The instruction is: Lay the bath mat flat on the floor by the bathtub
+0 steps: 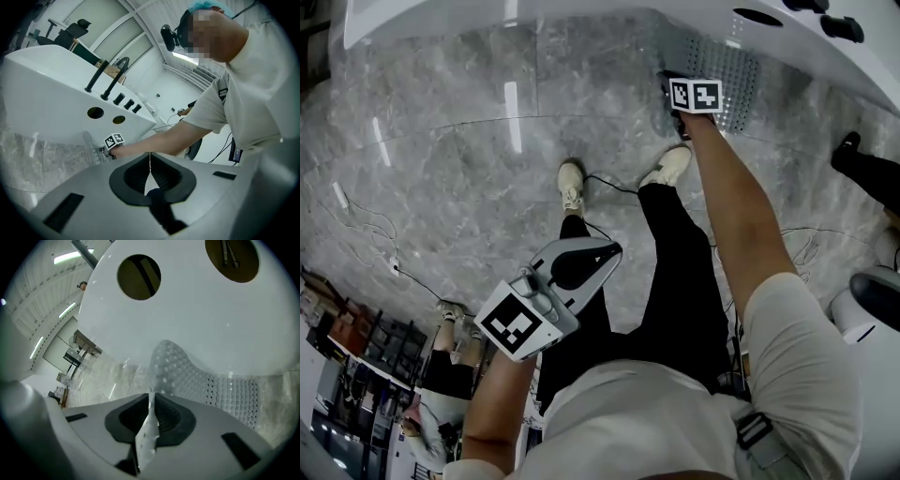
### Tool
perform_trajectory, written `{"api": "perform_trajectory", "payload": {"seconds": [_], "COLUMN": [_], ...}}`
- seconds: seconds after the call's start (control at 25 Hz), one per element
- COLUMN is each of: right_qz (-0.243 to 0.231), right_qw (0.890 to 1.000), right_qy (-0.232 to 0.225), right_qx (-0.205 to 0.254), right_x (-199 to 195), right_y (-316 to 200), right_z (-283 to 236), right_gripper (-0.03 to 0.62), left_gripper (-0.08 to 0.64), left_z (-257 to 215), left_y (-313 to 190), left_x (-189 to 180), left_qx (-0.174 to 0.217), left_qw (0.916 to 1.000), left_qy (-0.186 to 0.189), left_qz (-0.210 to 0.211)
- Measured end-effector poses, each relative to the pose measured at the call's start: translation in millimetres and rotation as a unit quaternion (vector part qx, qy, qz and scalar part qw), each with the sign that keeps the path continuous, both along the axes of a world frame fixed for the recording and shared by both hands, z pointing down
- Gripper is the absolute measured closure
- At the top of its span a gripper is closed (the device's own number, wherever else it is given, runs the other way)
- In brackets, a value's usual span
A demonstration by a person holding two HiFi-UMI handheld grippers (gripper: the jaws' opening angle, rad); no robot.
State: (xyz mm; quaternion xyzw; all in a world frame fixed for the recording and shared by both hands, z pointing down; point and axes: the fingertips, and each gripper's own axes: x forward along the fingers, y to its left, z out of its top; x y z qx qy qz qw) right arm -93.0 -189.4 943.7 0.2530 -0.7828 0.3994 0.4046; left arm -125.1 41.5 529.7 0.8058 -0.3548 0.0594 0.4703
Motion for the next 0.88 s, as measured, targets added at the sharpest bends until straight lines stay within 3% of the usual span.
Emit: {"api": "perform_trajectory", "payload": {"seconds": [0.2, 0.56, 0.72, 0.88], "right_qz": [0.009, 0.009, 0.018, 0.016], "right_qw": [1.0, 1.0, 1.0, 0.999], "right_qy": [-0.021, 0.0, 0.001, -0.015], "right_qx": [0.0, -0.012, 0.008, 0.025], "right_x": [-24.2, 22.1, 28.8, 22.4], "right_y": [12.7, 89.3, 109.6, 142.0], "right_z": [-18.5, -68.4, -117.8, -178.4], "right_gripper": [0.545, 0.575, 0.581, 0.583], "left_gripper": [0.54, 0.54, 0.54, 0.54], "left_z": [-3.0, -44.3, -68.1, -104.3], "left_y": [4.5, 18.9, 31.3, 49.6], "left_x": [-12.5, -13.3, -26.3, -36.7], "left_qx": [0.008, 0.051, 0.094, 0.156], "left_qw": [1.0, 0.9981, 0.9936, 0.9827], "left_qy": [0.003, 0.02, 0.016, 0.011], "left_qz": [-0.002, 0.027, 0.059, 0.099]}}
